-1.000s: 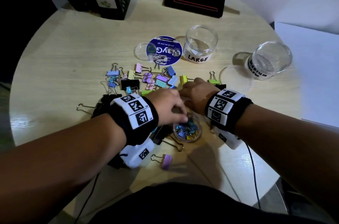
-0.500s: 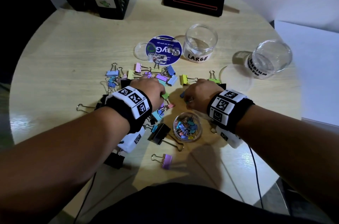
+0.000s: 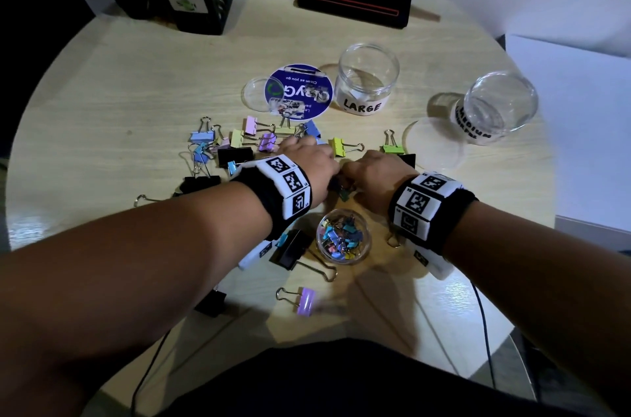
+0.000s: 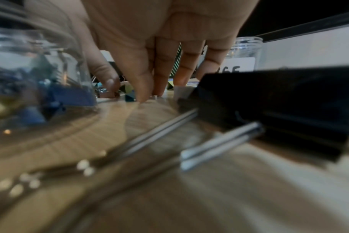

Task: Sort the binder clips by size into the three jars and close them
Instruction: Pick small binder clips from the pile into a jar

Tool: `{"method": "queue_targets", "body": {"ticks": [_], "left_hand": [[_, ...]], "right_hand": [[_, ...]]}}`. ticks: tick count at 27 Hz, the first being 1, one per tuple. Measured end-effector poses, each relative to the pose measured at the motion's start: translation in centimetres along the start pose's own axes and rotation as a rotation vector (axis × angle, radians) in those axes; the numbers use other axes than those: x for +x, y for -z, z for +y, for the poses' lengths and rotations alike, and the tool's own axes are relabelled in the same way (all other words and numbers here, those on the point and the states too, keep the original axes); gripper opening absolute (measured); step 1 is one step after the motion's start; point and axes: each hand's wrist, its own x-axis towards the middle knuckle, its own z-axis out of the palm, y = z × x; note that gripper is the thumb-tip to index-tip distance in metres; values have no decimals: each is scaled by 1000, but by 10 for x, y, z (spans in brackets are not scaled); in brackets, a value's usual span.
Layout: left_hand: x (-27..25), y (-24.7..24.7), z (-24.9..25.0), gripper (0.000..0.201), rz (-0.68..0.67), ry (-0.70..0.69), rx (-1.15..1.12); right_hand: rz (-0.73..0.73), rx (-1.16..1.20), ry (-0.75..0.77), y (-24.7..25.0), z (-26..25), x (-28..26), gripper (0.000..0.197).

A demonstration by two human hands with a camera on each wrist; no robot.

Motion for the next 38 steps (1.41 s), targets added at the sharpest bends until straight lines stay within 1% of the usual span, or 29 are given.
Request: {"method": "queue_targets", "body": {"ticks": [3,6,9,11,13,15,16,17,18,19,22,25,27,29,31,32,33,34,36,38], "left_hand": [[4,4,7,19,-41,16,20],[8,2,9,14,-43,44,14],[8,5,7,19,-82,73,44],[2,11,3,28,-58,107,24],[-9,17,-2,32,26,192,-128],[-25,20,-5,31,137,267,-387],[-35,22,-3,28,186,280,-507],[-45,24,1,27,212,267,-571],[-54,25,8,26,202,229,-565],[-60,26,16,26,160,177,-510],[-67,14,34,27,31,20,-259],[-66,1,35,35,-29,-16,-143],[-68,-1,33,40,-23,-6,-175],[-70,1,27,36,54,21,-287],[-69,3,13,26,149,119,-423],[-67,3,2,22,182,184,-444],[-64,3,-9,20,188,241,-418],[-60,2,-19,19,163,281,-359],[-54,-1,-37,18,85,308,-259],[-50,-3,-44,16,43,299,-264]], "right_hand": [[26,25,-9,-5,-1,-3,23],[40,47,-25,-5,-4,-6,25],[19,21,-31,-2,-4,-12,29],[12,-20,-22,-2,-3,-12,27],[9,-29,15,-3,0,-11,30],[-4,-44,75,-6,4,-12,34],[-3,-58,102,-8,5,-13,32],[10,-74,122,-9,6,-13,30],[17,-94,127,-10,6,-14,29],[16,-104,121,-10,5,-14,29],[10,-131,95,-9,5,-14,27],[2,-169,74,-9,3,-12,26],[-34,-170,40,-8,3,-12,24],[-52,-148,26,-7,5,-14,23],[-46,-139,33,-7,8,-17,23],[-38,-132,34,-8,9,-18,23],[-28,-123,35,-9,10,-19,24],[-8,-115,39,-10,11,-20,24],[31,-111,43,-12,13,-20,22],[36,-127,43,-12,14,-19,21]]}}
